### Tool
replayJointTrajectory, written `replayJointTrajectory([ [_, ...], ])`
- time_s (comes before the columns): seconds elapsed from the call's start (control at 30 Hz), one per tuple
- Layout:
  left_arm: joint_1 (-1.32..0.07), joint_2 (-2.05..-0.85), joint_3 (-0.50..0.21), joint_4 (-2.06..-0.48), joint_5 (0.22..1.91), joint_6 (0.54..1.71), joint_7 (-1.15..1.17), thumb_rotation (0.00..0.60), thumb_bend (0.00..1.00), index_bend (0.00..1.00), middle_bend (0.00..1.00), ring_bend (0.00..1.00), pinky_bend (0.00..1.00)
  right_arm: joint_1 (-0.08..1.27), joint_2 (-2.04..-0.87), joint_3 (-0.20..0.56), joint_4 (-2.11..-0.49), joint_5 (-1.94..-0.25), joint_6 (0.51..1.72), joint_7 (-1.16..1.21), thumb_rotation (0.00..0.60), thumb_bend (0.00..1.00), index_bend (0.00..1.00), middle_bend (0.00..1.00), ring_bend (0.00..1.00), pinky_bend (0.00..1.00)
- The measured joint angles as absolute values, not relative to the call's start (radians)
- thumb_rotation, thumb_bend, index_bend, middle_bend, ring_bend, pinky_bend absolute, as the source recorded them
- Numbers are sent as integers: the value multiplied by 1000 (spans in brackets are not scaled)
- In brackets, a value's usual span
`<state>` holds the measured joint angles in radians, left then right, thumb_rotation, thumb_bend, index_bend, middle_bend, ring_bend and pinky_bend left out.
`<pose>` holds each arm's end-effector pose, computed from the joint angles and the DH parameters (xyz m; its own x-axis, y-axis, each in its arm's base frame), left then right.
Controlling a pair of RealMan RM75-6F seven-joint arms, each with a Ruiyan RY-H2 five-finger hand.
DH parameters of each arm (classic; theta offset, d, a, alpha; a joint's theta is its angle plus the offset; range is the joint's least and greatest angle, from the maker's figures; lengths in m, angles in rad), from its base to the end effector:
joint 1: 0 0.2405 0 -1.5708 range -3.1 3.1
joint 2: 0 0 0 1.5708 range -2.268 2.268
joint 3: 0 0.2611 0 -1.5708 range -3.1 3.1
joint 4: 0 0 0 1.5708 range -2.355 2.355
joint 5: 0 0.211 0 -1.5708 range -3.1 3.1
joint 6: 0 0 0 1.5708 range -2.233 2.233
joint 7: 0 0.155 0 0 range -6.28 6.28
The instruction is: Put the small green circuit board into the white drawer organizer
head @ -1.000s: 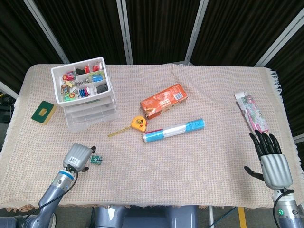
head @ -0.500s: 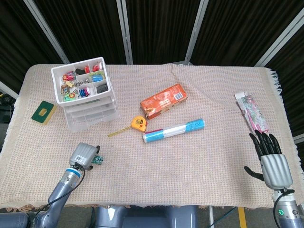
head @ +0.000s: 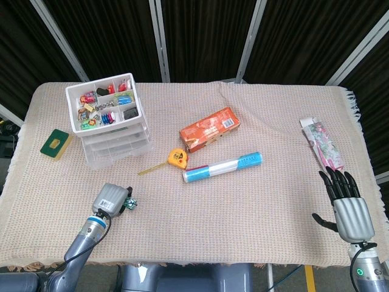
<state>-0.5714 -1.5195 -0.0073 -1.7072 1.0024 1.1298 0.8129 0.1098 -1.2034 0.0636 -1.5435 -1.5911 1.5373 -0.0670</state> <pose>-0.1977 0.2700 -0.0278 0.6788 0.3164 0.6626 0.7334 -0.3375 -0.5902 -0.2998 -0.2024 0.1431 0.4398 0.0799 0.8945 -0.8874 -0.1144 0.4465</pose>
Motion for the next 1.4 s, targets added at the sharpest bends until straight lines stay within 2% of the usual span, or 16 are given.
replayJointTrajectory([
  [0.17,-569,-1491,-22,-1758,1070,1161,768,600,500,543,970,894,687,110,-1204,63,-1544,-1591,1538,-70,600,11,10,0,0,0],
  [0.57,-572,-1340,-71,-2009,1225,1238,731,600,500,549,970,894,686,109,-1204,64,-1544,-1590,1538,-74,600,11,11,0,0,0],
  [0.7,-577,-1299,-108,-2050,1241,1269,745,600,499,550,971,894,686,109,-1205,64,-1543,-1589,1538,-75,600,13,11,0,0,0],
  [0.87,-592,-1259,-169,-2058,1178,1276,753,600,500,551,970,894,687,109,-1205,64,-1544,-1589,1537,-75,600,12,11,0,0,0],
  [1.1,-632,-1212,-261,-2013,1009,1256,751,600,500,551,970,894,687,110,-1206,64,-1545,-1588,1536,-77,600,12,11,0,0,0],
  [1.4,-691,-1205,-312,-1890,850,1207,742,600,500,551,970,894,687,110,-1206,64,-1547,-1587,1535,-79,600,12,12,0,0,0],
])
